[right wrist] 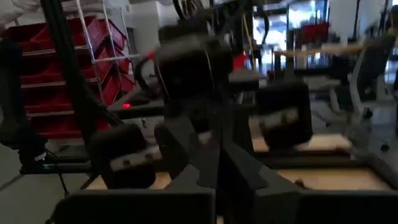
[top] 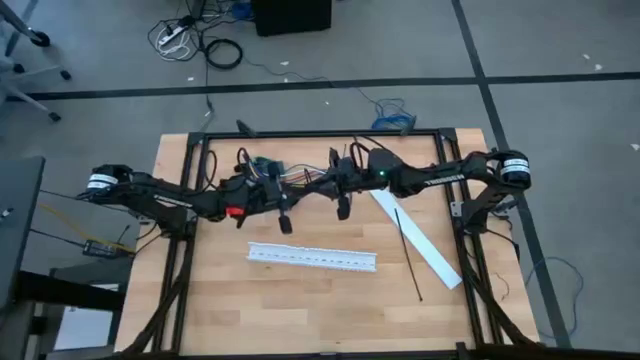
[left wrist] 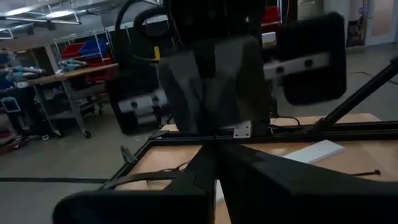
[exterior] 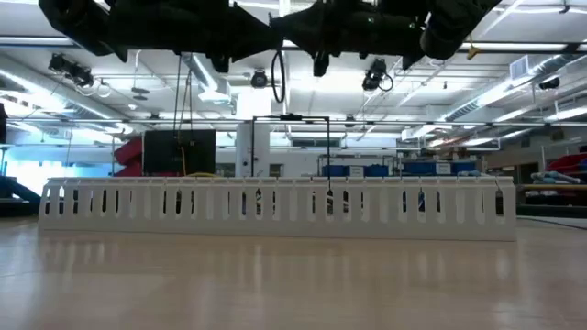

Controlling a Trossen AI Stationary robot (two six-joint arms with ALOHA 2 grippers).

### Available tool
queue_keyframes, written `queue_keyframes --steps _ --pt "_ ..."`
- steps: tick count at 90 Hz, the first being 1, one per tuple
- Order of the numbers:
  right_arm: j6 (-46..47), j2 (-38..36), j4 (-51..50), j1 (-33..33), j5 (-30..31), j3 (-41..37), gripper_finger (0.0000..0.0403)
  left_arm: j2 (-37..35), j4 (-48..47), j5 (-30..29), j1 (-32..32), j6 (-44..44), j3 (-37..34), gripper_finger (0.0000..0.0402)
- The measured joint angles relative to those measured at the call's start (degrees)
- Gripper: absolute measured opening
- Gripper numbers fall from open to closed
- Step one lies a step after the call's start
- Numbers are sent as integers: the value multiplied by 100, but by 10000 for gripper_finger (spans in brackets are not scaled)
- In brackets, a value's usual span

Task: Ziptie cables
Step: Wrap the cable wires with the black zip tie

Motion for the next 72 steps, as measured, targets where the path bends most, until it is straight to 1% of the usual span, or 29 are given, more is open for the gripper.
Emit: queue_keyframes --steps 8,21,34,45,54,65,72 --pt "27 -2 -101 -60 -81 0 46 0 6 2 0 -65 0 0" --pt "189 -89 -310 -194 -281 0 101 0 -27 -13 0 -128 0 0" --pt "-26 -460 -1209 -354 -335 -14 152 -22 -247 -365 -2 -134 15 0" --pt "-431 -850 -1926 -482 -211 -20 180 -39 -372 -407 -7 -172 20 0" --pt "-561 -1071 -2585 -556 92 -17 193 -205 -843 -404 -15 -362 21 0" --pt "-603 -1214 -3220 -575 398 -17 199 -492 -1923 -402 -90 -682 22 0" --pt "-602 -1226 -3393 -554 483 -17 199 -694 -2525 -369 -248 -872 21 0"
